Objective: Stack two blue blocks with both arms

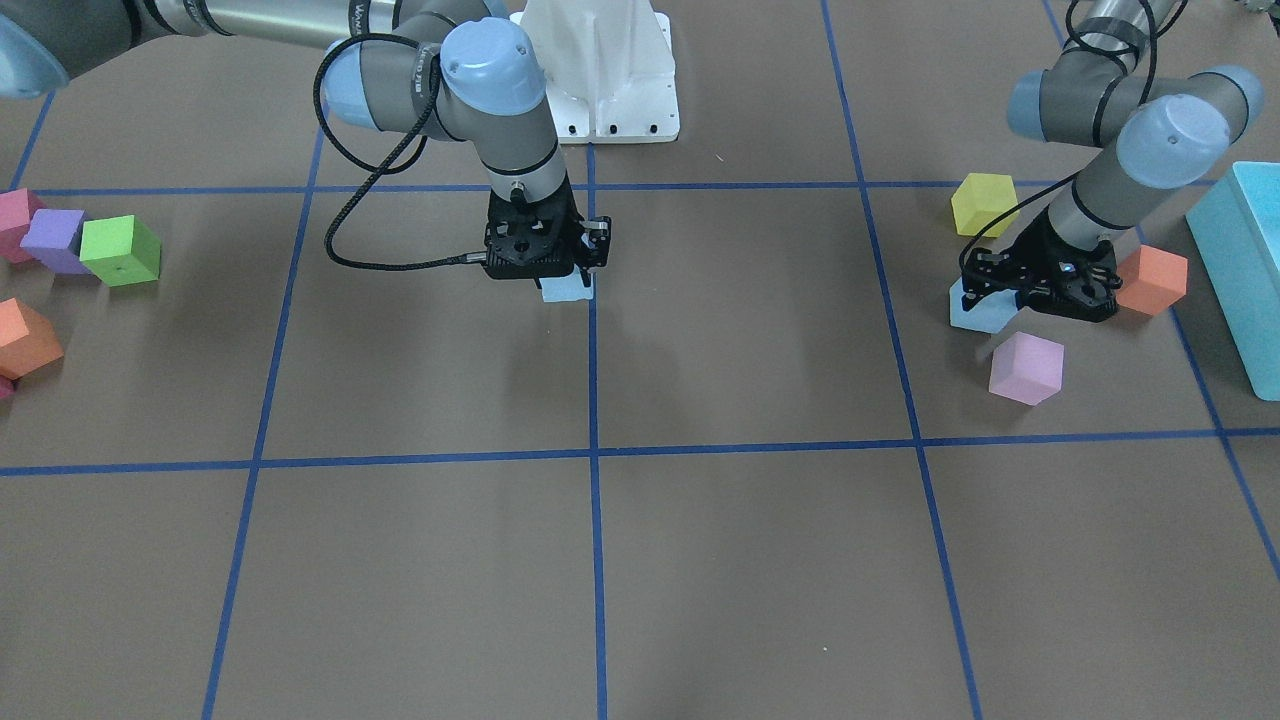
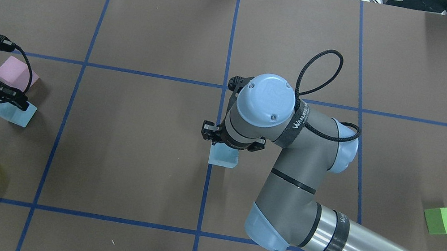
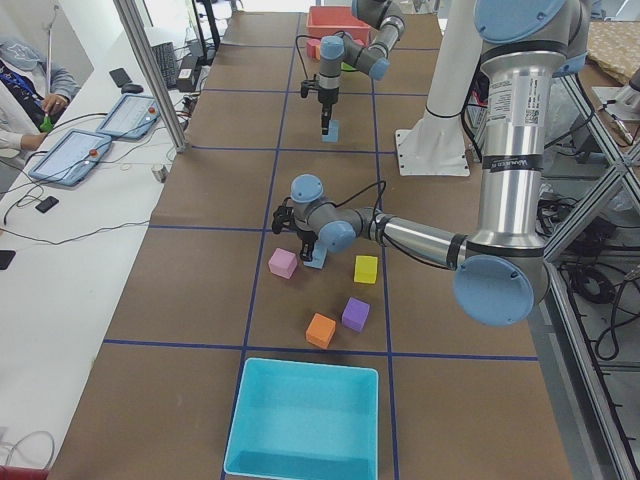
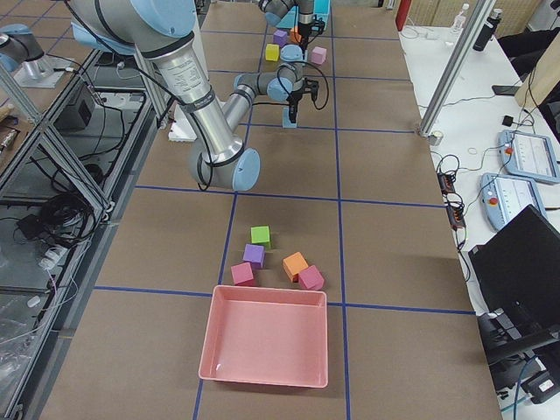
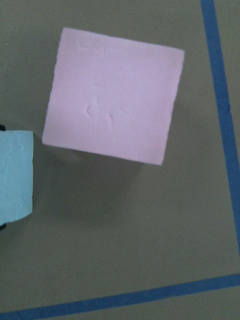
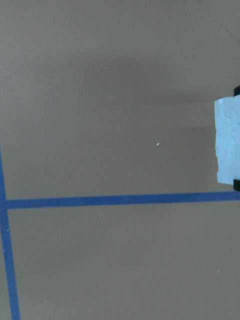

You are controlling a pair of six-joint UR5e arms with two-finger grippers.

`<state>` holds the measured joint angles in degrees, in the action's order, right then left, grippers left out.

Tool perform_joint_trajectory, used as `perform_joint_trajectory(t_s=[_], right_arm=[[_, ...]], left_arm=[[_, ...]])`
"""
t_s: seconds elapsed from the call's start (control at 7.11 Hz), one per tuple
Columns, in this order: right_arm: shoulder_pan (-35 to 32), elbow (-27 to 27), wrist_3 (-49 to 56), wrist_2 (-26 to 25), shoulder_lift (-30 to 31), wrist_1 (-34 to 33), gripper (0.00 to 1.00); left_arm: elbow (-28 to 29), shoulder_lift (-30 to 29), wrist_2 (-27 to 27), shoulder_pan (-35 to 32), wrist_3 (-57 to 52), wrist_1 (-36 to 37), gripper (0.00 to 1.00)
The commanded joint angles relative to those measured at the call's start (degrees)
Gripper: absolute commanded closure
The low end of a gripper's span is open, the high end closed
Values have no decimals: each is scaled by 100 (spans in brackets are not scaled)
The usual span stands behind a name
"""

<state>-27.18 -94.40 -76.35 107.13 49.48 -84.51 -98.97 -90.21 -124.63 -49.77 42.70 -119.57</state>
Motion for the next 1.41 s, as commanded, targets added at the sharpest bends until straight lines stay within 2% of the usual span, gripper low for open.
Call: perform_joint_trajectory(t_s=[0.0, 0.14, 0.42, 0.7, 0.84, 0.98, 1.12, 1.27], right_arm=[[-24, 158, 50, -69, -53, 110, 42], [-68, 255, 76, -122, -88, 154, 42], [-104, 911, 68, -254, -411, 469, 41], [-104, 941, 68, -263, -457, 497, 41], [-104, 967, 68, -263, -457, 497, 36], [-86, 1002, 76, -254, -457, 497, 0], [-86, 1003, 85, -245, -466, 497, 0], [-103, 994, 94, -237, -466, 497, 0]], left_arm=[[-104, -5, 0, -7, 1, 47, 48], [-148, -14, 0, -7, 19, 56, 48], [-349, -110, 0, -7, 28, 475, 47], [-613, -233, 0, 2, 210, 925, 47], [-632, -312, 0, 11, 456, 935, 47], [-632, -356, 0, 20, 571, 935, 47], [-614, -444, 0, 20, 607, 944, 47], [-632, -723, 0, 20, 712, 1318, 47]])
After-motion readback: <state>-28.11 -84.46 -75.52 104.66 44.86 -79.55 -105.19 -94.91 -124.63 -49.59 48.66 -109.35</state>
